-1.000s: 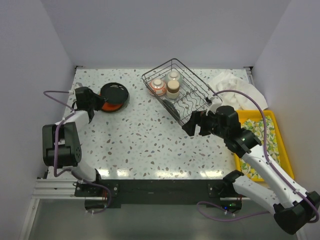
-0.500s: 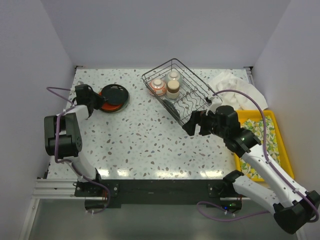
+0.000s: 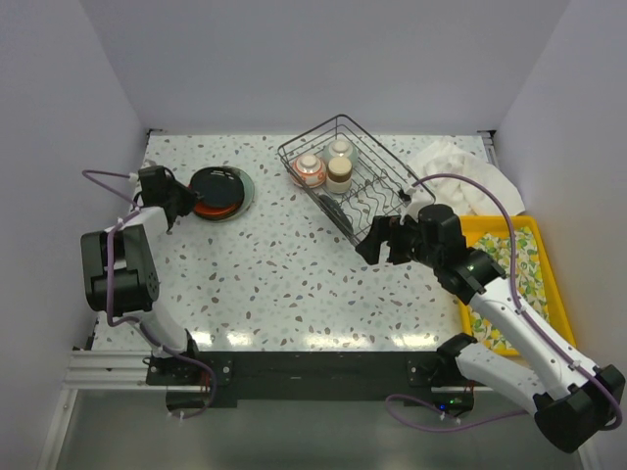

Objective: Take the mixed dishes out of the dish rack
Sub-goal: Place the plate at the center of the board.

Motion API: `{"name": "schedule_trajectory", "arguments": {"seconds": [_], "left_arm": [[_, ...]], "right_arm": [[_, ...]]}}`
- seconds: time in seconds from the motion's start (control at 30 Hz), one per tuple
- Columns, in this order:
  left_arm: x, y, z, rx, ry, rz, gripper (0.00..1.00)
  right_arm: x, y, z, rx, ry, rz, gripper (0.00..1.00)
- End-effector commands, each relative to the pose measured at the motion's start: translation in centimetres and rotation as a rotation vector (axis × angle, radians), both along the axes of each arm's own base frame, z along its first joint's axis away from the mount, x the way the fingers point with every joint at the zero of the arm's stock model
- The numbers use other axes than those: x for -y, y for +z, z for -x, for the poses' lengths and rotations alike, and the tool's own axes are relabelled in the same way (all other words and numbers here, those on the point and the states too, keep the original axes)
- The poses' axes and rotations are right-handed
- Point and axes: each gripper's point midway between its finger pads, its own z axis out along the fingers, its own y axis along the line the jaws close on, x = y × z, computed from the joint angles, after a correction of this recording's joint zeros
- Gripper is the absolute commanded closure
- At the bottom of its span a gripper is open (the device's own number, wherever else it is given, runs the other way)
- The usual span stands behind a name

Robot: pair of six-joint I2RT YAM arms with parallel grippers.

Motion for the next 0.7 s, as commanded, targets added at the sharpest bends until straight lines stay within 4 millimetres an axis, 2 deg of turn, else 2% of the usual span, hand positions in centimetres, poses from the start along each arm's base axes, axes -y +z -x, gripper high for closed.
{"name": "schedule_trajectory", "arguments": {"seconds": [0.0, 0.2, 0.37, 0.4, 0.57, 0.63, 0.67], "left_arm": [[-0.8, 1.3, 0.1, 0.026, -0.007, -0.056, 0.89], [-1.1, 1.5, 0.6, 0.015, -0.004, -0.080, 0.83], [-1.3, 1.7, 1.1, 0.004, -0.007, -0.101, 0.72], [-1.4, 1.8, 1.0, 0.005, -0.006, -0.106, 0.66], [-1.4, 2.1, 1.5, -0.002, -0.025, -0.130, 0.57], [-1.6, 2.8, 1.5, 0.013, -0.030, -0.155, 0.53], [-1.6, 2.4, 2.1, -0.017, -0.032, -0.157, 0.51]], "right_arm": [[-0.4, 2.2, -0.9, 0.067, 0.000, -0.031, 0.02], [-0.5, 2.2, -0.9, 0.066, 0.005, -0.030, 0.02], [-0.4, 2.4, -0.9, 0.073, 0.006, -0.029, 0.02], [-0.4, 2.2, -0.9, 0.067, 0.005, -0.028, 0.02], [-0.5, 2.3, -0.9, 0.069, 0.009, -0.032, 0.02], [-0.5, 2.4, -0.8, 0.069, 0.011, -0.034, 0.02], [-0.5, 2.4, -0.9, 0.075, 0.011, -0.031, 0.02]]}}
